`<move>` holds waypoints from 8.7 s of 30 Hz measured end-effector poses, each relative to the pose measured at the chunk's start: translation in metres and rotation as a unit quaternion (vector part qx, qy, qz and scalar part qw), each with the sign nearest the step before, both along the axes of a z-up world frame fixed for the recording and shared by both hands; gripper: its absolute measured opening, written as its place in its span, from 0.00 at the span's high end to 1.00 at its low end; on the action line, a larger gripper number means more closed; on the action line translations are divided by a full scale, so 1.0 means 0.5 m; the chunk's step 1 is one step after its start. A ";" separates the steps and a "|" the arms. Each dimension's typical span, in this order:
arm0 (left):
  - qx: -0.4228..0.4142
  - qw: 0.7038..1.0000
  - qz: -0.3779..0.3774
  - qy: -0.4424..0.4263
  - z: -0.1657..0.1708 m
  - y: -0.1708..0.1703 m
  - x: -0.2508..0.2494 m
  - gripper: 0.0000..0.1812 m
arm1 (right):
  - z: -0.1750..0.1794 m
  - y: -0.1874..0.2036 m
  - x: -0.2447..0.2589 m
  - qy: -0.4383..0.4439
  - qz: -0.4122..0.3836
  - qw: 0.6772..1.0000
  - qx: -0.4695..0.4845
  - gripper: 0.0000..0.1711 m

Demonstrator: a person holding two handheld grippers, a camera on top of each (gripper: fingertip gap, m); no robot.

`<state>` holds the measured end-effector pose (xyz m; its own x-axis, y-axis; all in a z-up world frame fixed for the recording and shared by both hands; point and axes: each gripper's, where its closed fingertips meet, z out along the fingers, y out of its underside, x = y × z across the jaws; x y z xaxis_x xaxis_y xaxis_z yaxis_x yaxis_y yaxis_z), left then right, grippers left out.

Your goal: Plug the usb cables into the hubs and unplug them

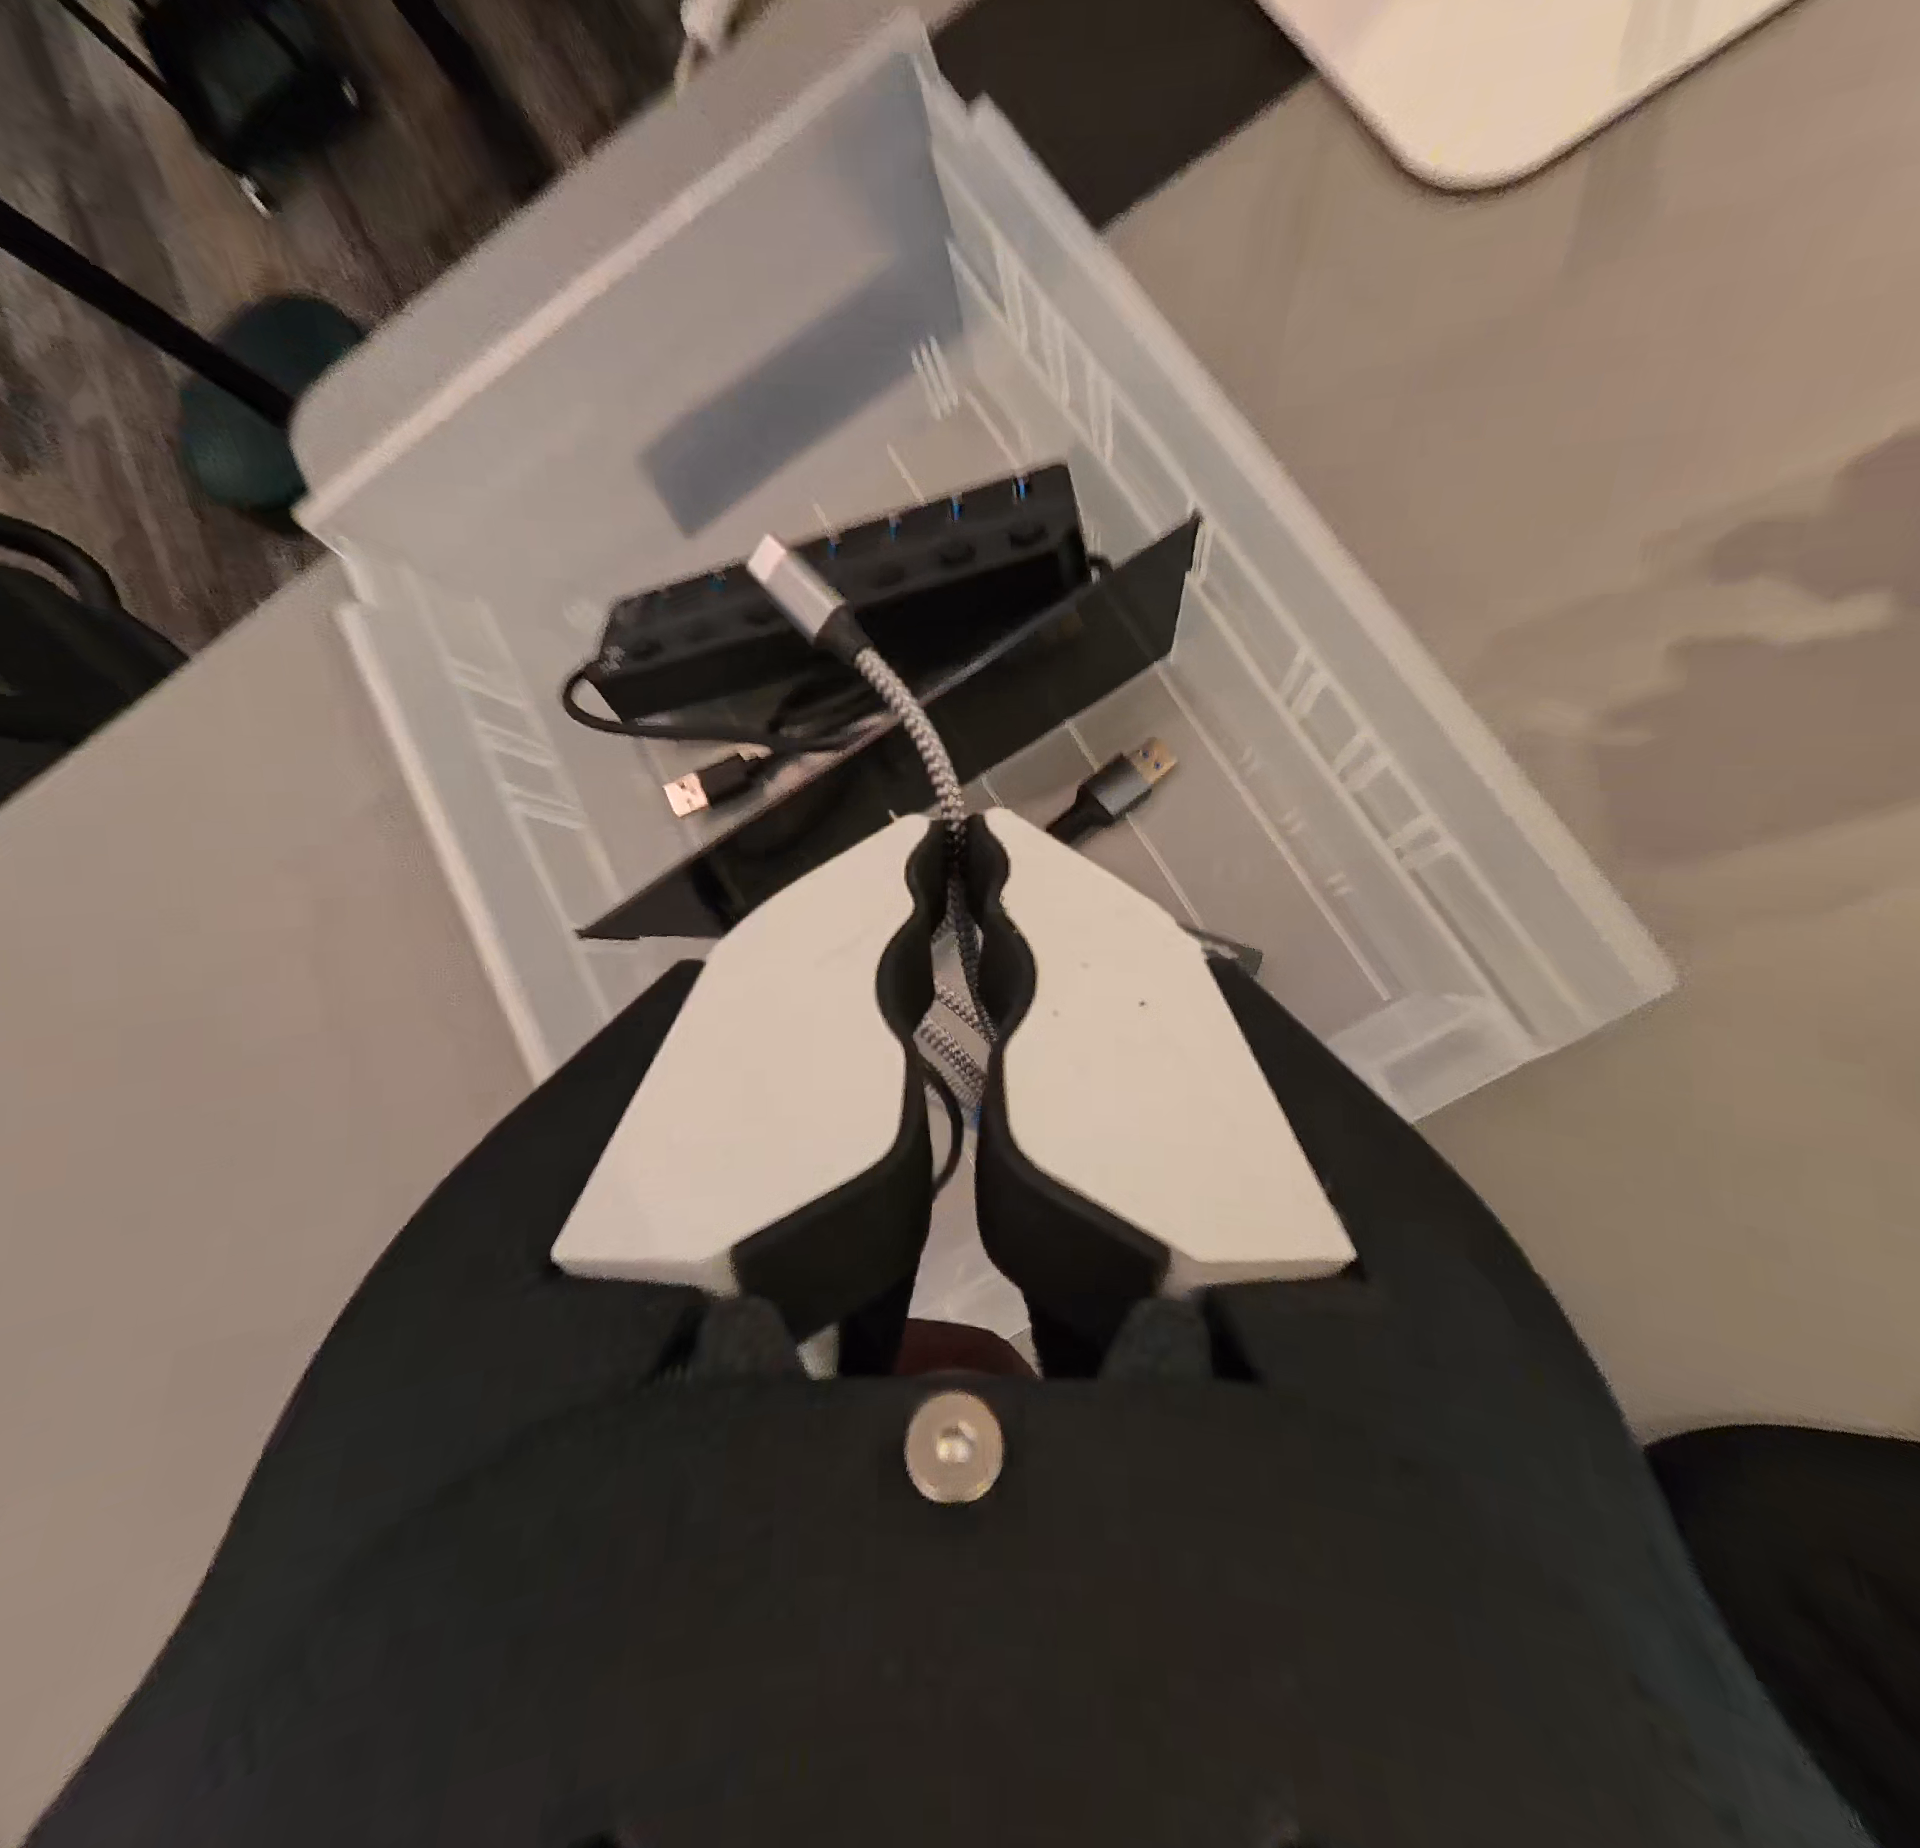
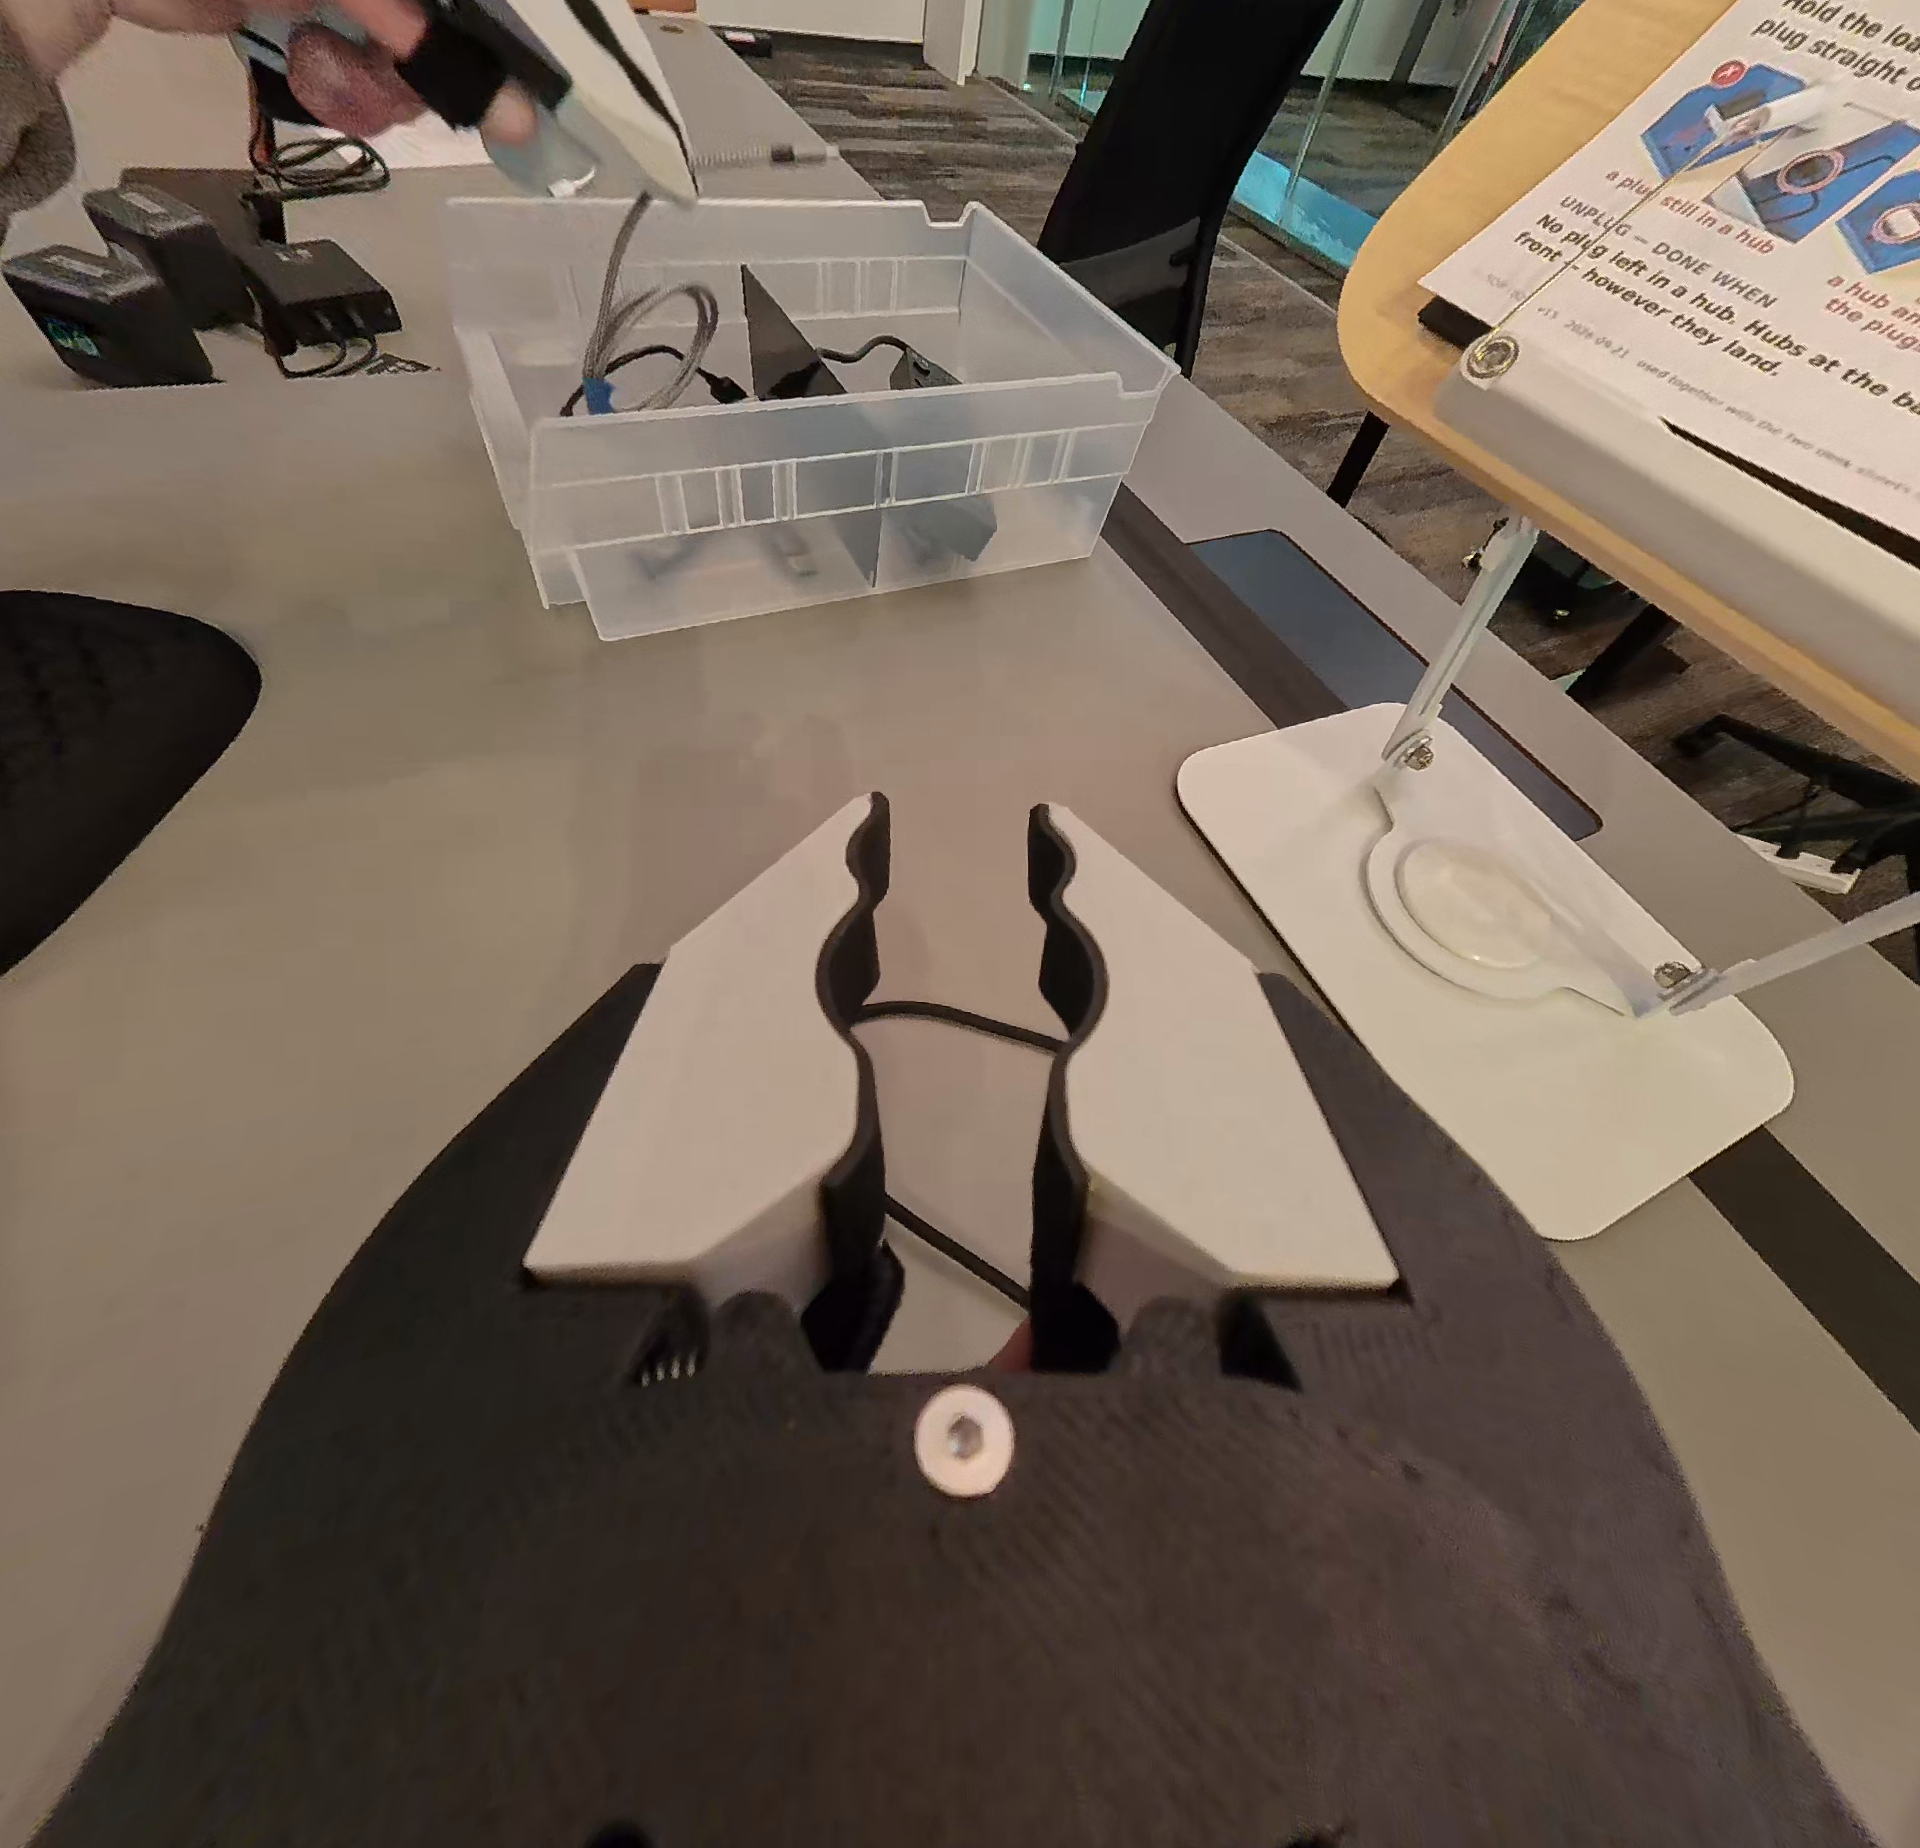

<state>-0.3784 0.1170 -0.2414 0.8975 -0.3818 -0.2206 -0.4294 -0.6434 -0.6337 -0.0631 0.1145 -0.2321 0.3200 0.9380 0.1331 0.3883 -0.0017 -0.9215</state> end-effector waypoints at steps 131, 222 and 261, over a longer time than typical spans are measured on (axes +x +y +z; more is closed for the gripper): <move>0.142 0.892 -0.257 -0.344 0.126 -0.115 0.556 0.96 | 0.035 -0.142 0.088 0.114 0.225 0.958 -0.135 0.98; 0.211 0.779 -0.468 -0.360 0.145 -0.201 0.701 0.77 | 0.107 -0.204 0.065 0.176 0.350 0.920 -0.008 0.94; 0.229 0.829 -0.412 -0.301 0.109 -0.183 0.712 0.91 | 0.096 -0.186 0.071 0.155 0.337 0.929 0.011 0.94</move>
<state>-0.0223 0.0253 -0.1871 0.3744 -0.9197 -0.1180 -0.1211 0.0777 -0.9896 -0.0276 0.0216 -0.1840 -0.3127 0.9374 0.1535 0.0115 0.1653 -0.9862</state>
